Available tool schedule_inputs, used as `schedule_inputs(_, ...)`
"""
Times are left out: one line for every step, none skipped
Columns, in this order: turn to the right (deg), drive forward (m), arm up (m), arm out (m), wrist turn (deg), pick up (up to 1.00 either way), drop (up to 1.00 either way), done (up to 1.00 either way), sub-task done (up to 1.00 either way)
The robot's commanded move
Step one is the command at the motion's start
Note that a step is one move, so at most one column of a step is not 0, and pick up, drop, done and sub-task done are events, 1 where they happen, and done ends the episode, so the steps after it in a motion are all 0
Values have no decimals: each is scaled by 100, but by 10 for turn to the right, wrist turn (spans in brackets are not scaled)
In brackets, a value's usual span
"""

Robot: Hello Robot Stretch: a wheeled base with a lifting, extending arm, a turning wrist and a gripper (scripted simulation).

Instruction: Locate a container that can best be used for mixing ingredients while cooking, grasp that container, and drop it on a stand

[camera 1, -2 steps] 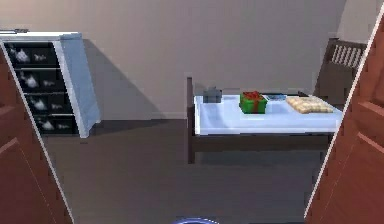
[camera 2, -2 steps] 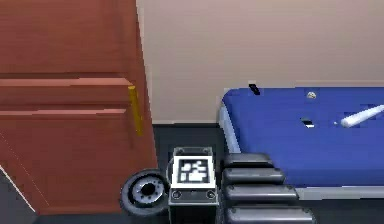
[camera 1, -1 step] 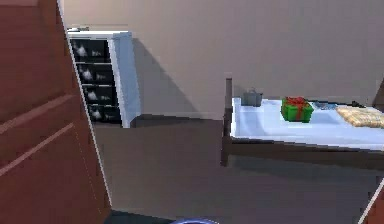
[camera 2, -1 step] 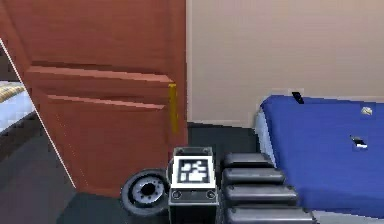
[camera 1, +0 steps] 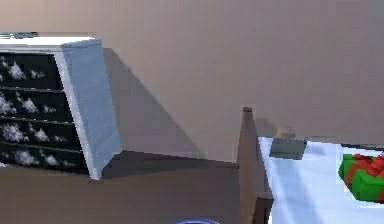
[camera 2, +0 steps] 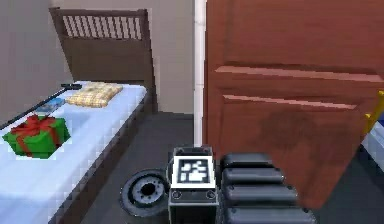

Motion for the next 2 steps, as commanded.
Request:
schedule_inputs(-90, 0, 0, 0, 0, 0, 0, 0, 0)
schedule_inputs(0, 35, 0, 0, 0, 0, 0, 0, 0)
